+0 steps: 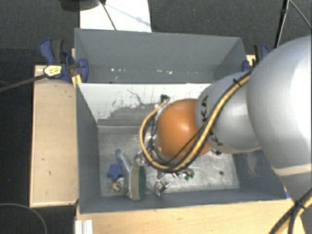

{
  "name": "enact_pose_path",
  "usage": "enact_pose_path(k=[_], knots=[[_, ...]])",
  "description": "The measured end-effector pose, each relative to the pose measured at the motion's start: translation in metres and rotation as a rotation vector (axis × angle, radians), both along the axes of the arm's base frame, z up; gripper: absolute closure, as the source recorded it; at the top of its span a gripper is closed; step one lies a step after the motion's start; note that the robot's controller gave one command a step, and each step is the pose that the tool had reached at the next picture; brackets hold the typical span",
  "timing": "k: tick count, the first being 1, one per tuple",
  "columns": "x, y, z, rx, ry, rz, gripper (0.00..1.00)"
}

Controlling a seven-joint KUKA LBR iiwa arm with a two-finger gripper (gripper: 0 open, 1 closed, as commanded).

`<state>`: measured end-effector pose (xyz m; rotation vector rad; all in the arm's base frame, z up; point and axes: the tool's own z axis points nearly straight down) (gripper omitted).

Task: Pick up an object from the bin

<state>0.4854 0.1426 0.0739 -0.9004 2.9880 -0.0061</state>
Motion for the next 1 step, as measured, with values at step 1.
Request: enact_pose_path(k=[1], knots=[[-0.0016, 0.0153, 0.0004, 0.003, -0.005, -0.046, 0.00]])
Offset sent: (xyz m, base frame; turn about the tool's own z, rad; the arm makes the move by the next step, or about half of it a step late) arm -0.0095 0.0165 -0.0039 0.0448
